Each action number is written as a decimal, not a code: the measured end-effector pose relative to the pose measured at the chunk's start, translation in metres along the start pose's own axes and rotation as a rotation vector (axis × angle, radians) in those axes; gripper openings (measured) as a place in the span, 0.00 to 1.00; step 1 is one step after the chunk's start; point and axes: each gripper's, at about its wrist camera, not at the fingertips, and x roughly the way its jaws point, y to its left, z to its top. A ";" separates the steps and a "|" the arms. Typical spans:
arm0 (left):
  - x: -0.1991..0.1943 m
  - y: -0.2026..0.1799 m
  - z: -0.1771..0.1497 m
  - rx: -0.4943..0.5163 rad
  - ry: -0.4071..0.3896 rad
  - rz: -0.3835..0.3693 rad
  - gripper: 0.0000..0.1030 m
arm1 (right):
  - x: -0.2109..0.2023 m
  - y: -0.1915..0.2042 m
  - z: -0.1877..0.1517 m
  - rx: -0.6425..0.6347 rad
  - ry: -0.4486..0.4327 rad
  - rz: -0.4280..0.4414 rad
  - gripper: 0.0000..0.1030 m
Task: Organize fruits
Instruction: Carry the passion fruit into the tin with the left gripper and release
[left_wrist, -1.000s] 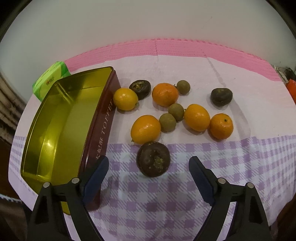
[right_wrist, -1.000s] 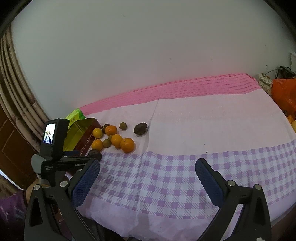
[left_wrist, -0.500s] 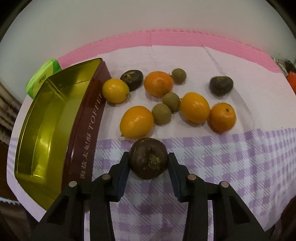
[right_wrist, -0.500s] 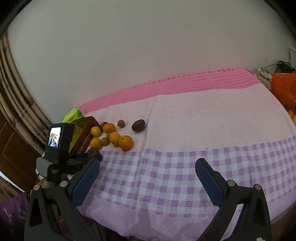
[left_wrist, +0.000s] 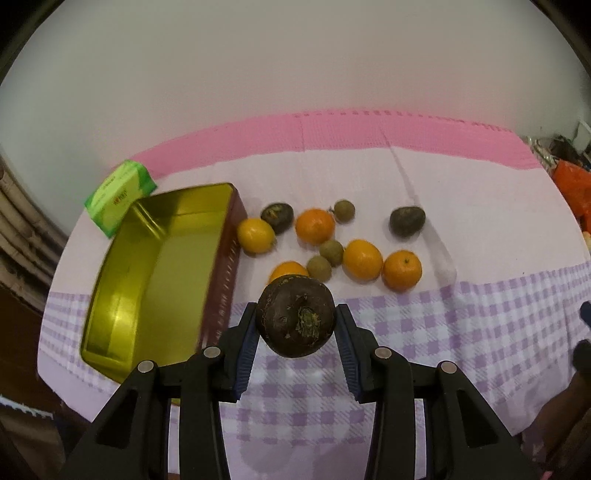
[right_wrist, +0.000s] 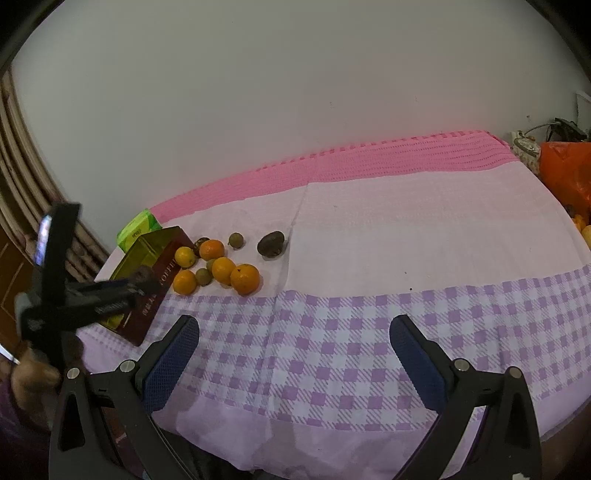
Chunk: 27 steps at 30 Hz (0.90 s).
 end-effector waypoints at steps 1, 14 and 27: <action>-0.002 0.003 0.001 0.002 -0.004 0.002 0.40 | 0.001 0.000 -0.001 0.002 0.004 -0.003 1.00; 0.009 0.075 0.036 0.034 -0.019 0.162 0.41 | 0.015 -0.004 -0.007 -0.002 0.040 -0.037 1.00; 0.084 0.132 0.071 0.095 0.048 0.269 0.41 | 0.031 -0.006 -0.014 -0.013 0.086 -0.056 1.00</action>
